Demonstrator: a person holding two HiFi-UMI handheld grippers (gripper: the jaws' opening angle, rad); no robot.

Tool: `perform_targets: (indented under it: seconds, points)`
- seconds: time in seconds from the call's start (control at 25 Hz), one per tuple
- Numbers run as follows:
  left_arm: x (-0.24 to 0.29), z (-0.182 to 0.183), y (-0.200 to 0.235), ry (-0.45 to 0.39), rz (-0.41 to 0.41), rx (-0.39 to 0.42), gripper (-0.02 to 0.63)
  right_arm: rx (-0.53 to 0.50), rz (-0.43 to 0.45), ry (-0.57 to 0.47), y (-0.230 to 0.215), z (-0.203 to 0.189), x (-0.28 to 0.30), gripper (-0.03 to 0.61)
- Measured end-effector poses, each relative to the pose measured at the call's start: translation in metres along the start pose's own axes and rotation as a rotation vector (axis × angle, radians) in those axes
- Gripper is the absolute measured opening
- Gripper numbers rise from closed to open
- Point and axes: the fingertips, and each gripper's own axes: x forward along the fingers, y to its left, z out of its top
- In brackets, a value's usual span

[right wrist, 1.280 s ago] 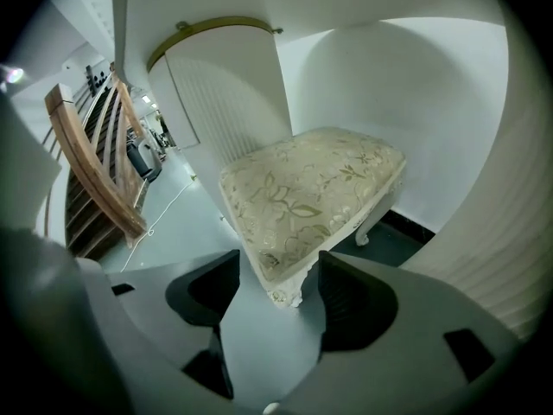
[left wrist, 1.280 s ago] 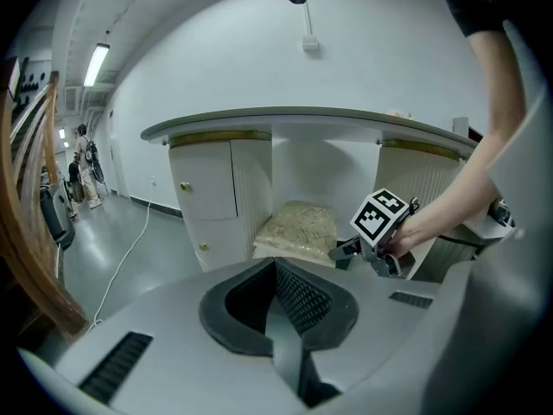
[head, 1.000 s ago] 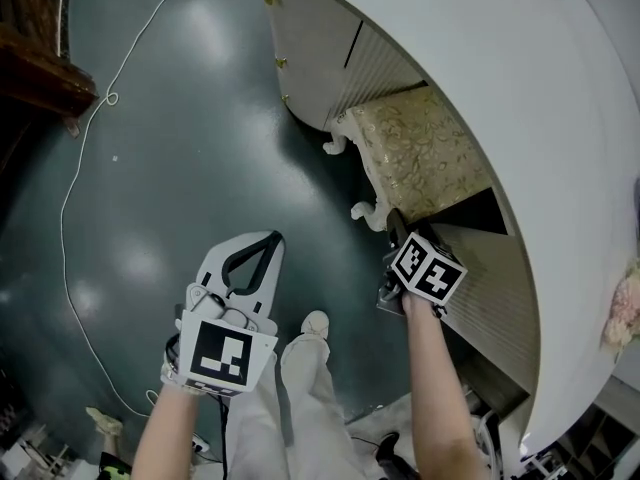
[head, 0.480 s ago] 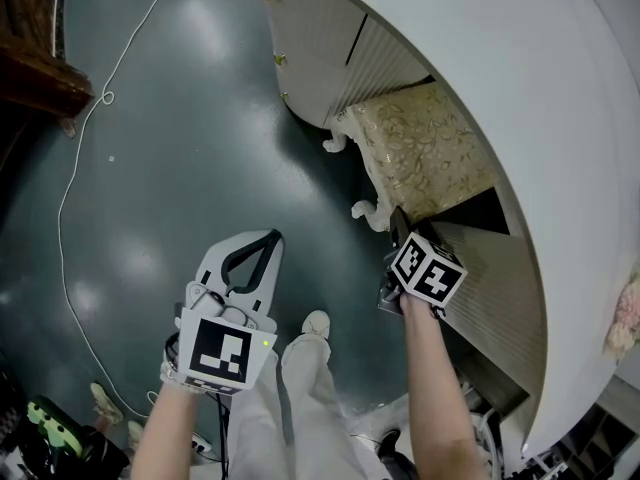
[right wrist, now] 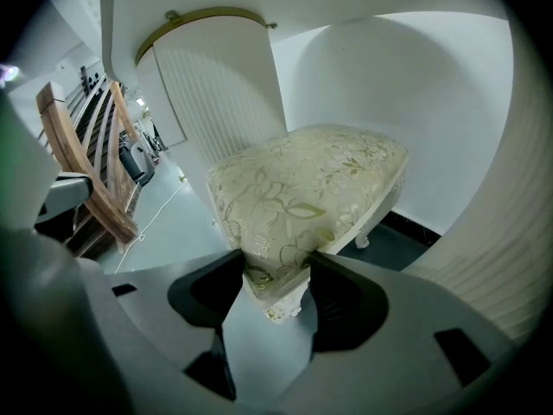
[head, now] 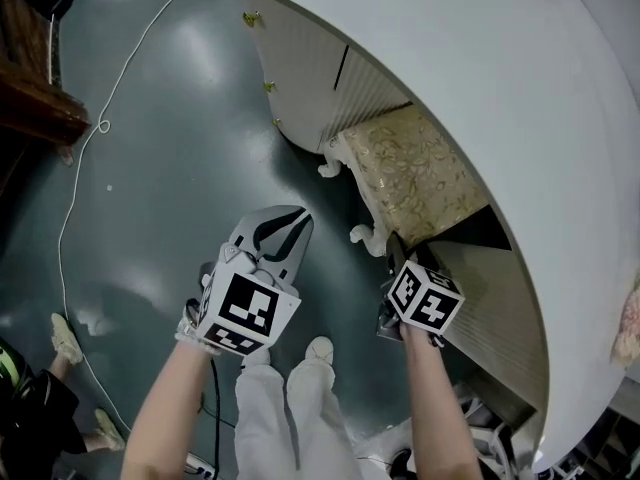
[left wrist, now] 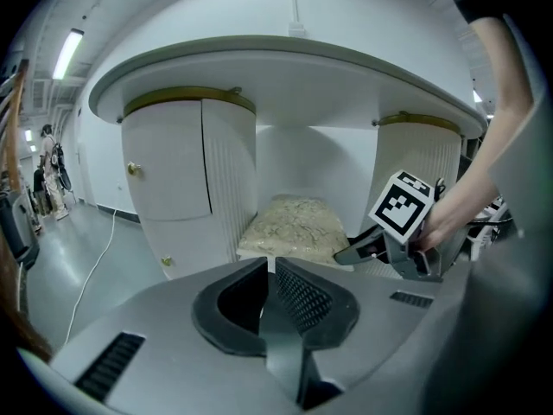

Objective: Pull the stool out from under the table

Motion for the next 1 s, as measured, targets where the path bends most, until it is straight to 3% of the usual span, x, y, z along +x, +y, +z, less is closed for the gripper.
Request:
perform_targets:
  seconds: [0.24, 0.52, 1.0]
  points:
    - [0.063, 0.014, 0.015, -0.017, -0.085, 0.003, 0.166, -0.007, -0.003, -0.041, 0.001, 0.002, -0.001, 0.261]
    - [0.129, 0.02, 0.037, 0.028, -0.124, 0.049, 0.244, -0.018, -0.005, -0.094, 0.004, 0.002, -0.003, 0.262]
    - [0.187, 0.031, 0.05, 0.042, -0.151, -0.162, 0.285, -0.02, 0.011, -0.138, 0.002, 0.003, -0.005, 0.267]
